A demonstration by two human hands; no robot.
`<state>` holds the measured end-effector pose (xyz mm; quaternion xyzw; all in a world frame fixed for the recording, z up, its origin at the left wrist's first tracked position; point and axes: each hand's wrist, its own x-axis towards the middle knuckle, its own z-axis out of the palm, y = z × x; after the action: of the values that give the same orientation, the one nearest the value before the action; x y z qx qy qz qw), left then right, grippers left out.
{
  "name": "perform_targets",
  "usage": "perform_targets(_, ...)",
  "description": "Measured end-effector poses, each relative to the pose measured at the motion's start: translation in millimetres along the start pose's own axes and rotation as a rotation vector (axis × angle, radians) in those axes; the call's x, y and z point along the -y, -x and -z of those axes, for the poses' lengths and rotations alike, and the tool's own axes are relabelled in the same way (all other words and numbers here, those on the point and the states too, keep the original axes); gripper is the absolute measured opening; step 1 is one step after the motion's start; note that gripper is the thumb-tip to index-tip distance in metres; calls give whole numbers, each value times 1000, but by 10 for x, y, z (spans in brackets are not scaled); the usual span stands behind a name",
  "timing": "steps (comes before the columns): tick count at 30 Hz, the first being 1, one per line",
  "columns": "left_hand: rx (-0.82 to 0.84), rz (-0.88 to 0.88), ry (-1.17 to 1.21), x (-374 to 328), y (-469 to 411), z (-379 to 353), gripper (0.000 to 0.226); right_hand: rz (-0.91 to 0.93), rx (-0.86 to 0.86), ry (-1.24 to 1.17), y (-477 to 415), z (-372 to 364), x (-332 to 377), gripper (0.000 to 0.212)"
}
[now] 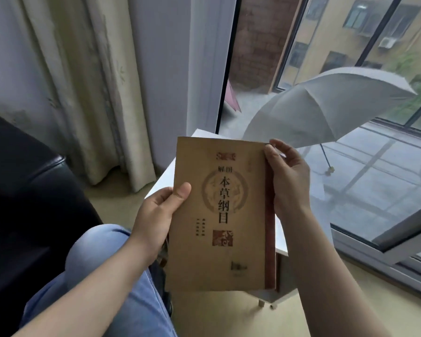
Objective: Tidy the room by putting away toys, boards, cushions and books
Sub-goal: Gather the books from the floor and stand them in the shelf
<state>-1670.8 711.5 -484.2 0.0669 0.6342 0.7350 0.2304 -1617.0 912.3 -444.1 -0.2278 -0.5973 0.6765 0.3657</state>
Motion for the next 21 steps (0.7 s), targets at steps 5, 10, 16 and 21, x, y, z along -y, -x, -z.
perform_targets(5,-146,21,-12,-86,-276,-32,82,-154,161,248,-83,-74,-401,55)
perform_targets(10,-203,39,-107,-103,-567,-14,39,-162,289,478,136,-129,-636,37)
perform_targets(16,-68,127,-103,-101,-639,-70,53,-337,312,346,186,-221,-546,21)
perform_targets(21,76,166,-18,-185,-619,-169,47,-474,357,233,83,-224,-384,54)
